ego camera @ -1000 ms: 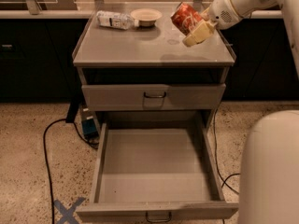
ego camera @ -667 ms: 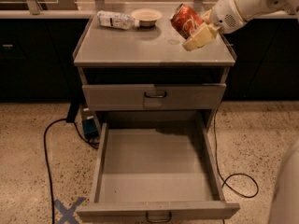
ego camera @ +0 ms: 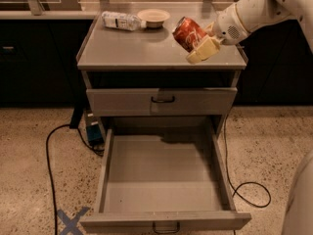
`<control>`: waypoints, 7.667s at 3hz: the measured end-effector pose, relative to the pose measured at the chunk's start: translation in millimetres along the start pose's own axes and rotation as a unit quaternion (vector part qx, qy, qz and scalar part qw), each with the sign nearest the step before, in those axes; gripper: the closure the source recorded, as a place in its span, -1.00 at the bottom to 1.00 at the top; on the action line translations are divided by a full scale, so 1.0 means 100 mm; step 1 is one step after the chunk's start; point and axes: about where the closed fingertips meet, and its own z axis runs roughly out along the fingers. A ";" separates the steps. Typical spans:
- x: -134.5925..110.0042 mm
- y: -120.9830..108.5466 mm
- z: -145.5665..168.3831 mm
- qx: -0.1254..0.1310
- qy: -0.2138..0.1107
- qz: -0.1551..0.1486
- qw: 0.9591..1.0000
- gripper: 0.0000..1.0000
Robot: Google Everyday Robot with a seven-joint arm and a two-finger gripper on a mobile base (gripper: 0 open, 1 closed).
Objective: Place coke can into middle drawer
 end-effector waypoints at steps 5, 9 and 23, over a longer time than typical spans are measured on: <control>1.19 1.36 1.10 -0.102 0.068 0.076 0.989 1.00; 2.24 1.59 1.60 -0.120 0.171 0.134 0.969 1.00; 3.14 1.60 4.17 0.045 0.192 0.257 0.946 1.00</control>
Offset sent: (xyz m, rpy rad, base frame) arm -0.1086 0.0295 -0.0928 0.0599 0.2263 0.0887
